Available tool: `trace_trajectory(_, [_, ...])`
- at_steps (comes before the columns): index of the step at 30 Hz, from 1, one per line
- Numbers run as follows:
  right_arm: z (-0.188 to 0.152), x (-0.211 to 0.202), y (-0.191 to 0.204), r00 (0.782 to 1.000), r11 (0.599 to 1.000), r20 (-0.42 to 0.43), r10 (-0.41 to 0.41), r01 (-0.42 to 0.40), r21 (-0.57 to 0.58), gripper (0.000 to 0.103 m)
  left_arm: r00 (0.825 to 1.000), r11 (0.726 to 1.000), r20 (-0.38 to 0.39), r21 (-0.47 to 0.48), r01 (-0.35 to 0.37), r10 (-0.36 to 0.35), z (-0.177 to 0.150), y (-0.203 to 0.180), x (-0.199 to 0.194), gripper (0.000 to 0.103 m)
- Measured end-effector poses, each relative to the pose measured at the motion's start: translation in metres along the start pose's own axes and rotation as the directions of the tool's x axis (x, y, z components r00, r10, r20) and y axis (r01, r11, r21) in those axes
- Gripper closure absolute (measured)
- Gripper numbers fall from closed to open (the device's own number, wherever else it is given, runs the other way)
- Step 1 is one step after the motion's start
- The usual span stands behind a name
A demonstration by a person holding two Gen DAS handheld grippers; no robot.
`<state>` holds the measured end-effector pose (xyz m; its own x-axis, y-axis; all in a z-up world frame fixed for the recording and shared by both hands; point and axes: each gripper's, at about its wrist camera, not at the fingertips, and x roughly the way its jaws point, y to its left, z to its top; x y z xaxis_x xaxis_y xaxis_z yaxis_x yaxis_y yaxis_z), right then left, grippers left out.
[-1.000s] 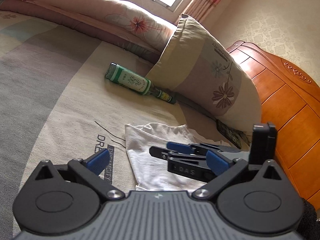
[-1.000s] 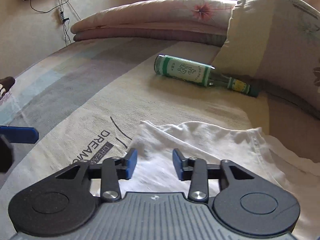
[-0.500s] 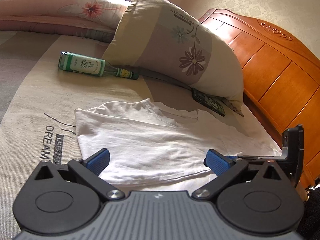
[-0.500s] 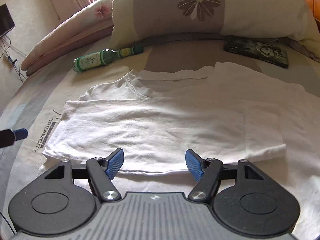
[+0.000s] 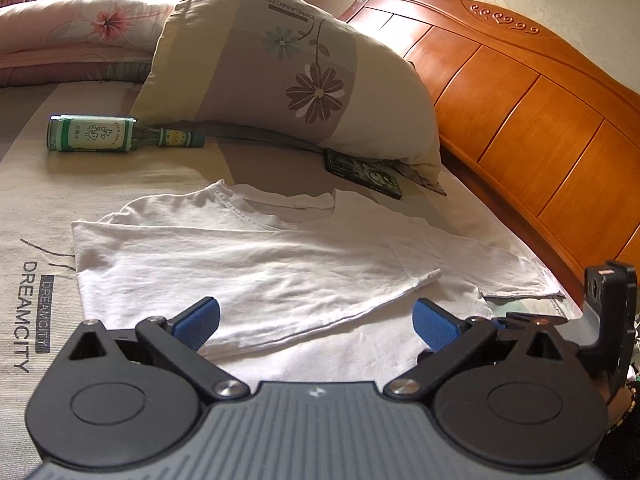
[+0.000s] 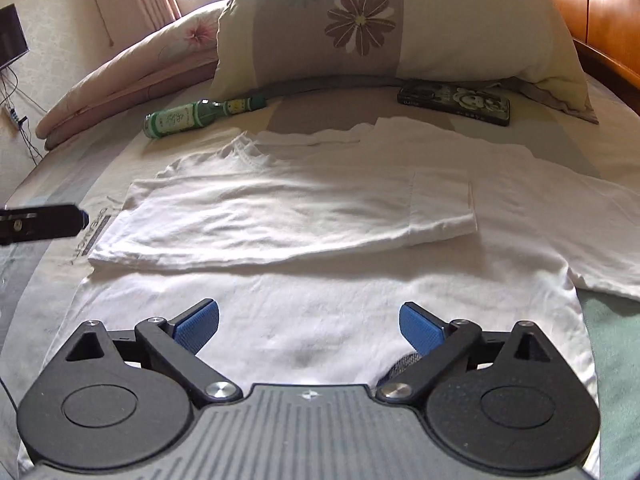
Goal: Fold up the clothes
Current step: 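Move the right gripper past the 'Nice Day' print to the other sleeve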
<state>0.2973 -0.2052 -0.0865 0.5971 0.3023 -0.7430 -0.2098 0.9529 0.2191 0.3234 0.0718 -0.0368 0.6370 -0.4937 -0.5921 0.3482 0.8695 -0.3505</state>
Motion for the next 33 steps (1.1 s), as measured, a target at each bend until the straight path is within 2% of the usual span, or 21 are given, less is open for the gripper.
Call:
trace_trajectory(4, [-0.04, -0.012, -0.004, 0.995, 0.999, -0.083, -0.052, 0.051, -0.007, 0.003, 1.0, 0.999, -0.007, 0.045, 0.024, -0.024, -0.001, -0.016, 0.003, 0.001])
trace_trajectory(7, [-0.058, -0.034, -0.007, 0.99, 0.992, -0.076, -0.122, 0.123, 0.01, 0.001, 1.0, 0.997, -0.013, 0.072, 0.026, -0.026, -0.003, -0.024, 0.004, 0.001])
trace_trajectory(8, [-0.062, -0.041, -0.007, 0.991, 0.992, -0.06, -0.122, 0.124, 0.029, 0.001, 1.0, 0.997, -0.016, 0.075, 0.026, -0.025, -0.003, -0.026, 0.005, 0.001])
trace_trajectory(10, [-0.067, -0.048, -0.005, 0.997, 0.996, -0.039, -0.067, 0.069, 0.061, 0.001, 0.999, 0.997, -0.021, 0.079, 0.026, -0.024, -0.004, -0.028, 0.007, 0.001])
trace_trajectory(13, [-0.071, -0.045, 0.004, 0.999, 0.999, -0.049, 0.005, -0.003, 0.032, 0.0, 0.999, 0.996, -0.029, 0.09, 0.029, -0.027, -0.005, -0.033, 0.009, 0.001])
trace_trajectory(15, [-0.075, -0.04, 0.0, 0.998, 0.999, -0.065, -0.018, 0.02, 0.037, 0.0, 0.999, 0.994, -0.033, 0.1, 0.037, -0.034, -0.006, -0.036, 0.01, 0.001])
trace_trajectory(17, [-0.076, -0.045, -0.009, 0.999, 0.997, -0.04, -0.027, 0.03, 0.068, 0.0, 0.998, 0.992, -0.037, 0.115, 0.049, -0.045, -0.007, -0.041, 0.01, 0.001])
trace_trajectory(19, [-0.07, -0.049, -0.018, 0.996, 0.991, -0.026, -0.079, 0.082, 0.107, 0.0, 0.997, 0.99, -0.041, 0.125, 0.064, -0.059, -0.008, -0.045, 0.011, 0.001])
trace_trajectory(24, [-0.053, -0.049, -0.029, 0.996, 0.99, 0.031, -0.082, 0.078, 0.121, 0.0, 0.997, 0.985, -0.056, 0.161, 0.068, -0.059, -0.011, -0.055, 0.014, 0.001])
trace_trajectory(26, [-0.051, -0.044, -0.03, 0.996, 0.989, 0.027, -0.083, 0.079, 0.127, 0.0, 0.996, 0.983, -0.06, 0.169, 0.07, -0.06, -0.012, -0.059, 0.015, 0.001])
trace_trajectory(30, [-0.061, -0.038, -0.037, 0.992, 0.982, -0.035, -0.117, 0.121, 0.143, 0.0, 0.994, 0.977, -0.077, 0.194, 0.085, -0.072, -0.016, -0.069, 0.018, 0.001])
trace_trajectory(33, [-0.063, -0.05, -0.05, 0.992, 0.975, -0.014, -0.125, 0.125, 0.185, 0.0, 0.992, 0.97, -0.089, 0.222, 0.102, -0.084, -0.018, -0.079, 0.02, 0.001])
